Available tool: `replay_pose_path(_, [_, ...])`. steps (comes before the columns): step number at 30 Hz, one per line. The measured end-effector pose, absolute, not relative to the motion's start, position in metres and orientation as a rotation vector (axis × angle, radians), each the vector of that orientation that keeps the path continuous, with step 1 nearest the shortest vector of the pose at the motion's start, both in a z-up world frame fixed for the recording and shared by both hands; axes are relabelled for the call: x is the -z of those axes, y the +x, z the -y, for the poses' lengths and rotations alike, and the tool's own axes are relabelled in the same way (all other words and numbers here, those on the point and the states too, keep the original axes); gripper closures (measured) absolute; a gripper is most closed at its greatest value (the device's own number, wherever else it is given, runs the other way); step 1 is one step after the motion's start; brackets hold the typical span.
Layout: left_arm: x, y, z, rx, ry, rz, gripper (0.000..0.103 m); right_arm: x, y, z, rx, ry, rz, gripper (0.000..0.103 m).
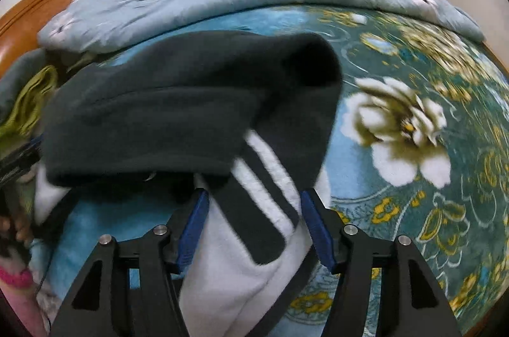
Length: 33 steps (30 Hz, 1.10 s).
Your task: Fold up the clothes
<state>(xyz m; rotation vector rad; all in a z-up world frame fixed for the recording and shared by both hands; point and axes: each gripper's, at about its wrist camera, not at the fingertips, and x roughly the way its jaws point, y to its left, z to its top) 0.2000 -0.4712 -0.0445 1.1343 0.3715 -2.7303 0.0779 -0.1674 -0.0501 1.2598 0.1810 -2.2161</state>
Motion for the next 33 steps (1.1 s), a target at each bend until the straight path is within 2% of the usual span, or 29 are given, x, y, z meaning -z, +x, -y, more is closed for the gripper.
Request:
replay_pose_path(3, [0.045, 0.191, 0.466, 2.725, 1.138, -0.334, 0.031, 0.054, 0.077, 0.166, 2.226, 1.266, -0.13, 0.041])
replay_pose_path(4, [0.044, 0.189, 0.464, 2.726, 1.139, -0.327, 0.031, 0.054, 0.077, 0.166, 2.23, 1.257, -0.122, 0.046])
replay_pose_path(5, [0.044, 0.187, 0.463, 2.725, 1.14, -0.324, 0.031, 0.053, 0.076, 0.166, 2.23, 1.248, -0.113, 0.053])
replay_pose_path(6, [0.044, 0.187, 0.461, 2.725, 1.14, -0.323, 0.031, 0.052, 0.076, 0.165, 2.229, 1.239, -0.104, 0.071])
replay_pose_path(8, [0.043, 0.186, 0.461, 2.726, 1.141, -0.321, 0.031, 0.049, 0.073, 0.163, 2.228, 1.222, -0.086, 0.089])
replay_pose_path(9, [0.042, 0.187, 0.461, 2.729, 1.141, -0.322, 0.031, 0.046, 0.072, 0.162, 2.23, 1.213, -0.081, 0.092])
replay_pose_path(18, [0.038, 0.182, 0.455, 2.766, 1.144, -0.304, 0.031, -0.005, 0.018, 0.079, 2.552, 1.109, 0.007, 0.094])
replay_pose_path(27, [0.026, 0.161, 0.444, 2.824, 1.182, -0.145, 0.031, 0.032, 0.003, 0.058, 2.484, 1.254, 0.077, 0.092])
replay_pose_path(30, [0.022, 0.156, 0.445, 2.847, 1.23, -0.113, 0.031, 0.032, 0.002, 0.057, 2.464, 1.24, 0.045, 0.083])
replay_pose_path(33, [0.023, 0.156, 0.451, 2.872, 1.279, -0.172, 0.031, 0.019, 0.004, 0.059, 2.451, 1.18, -0.046, 0.06])
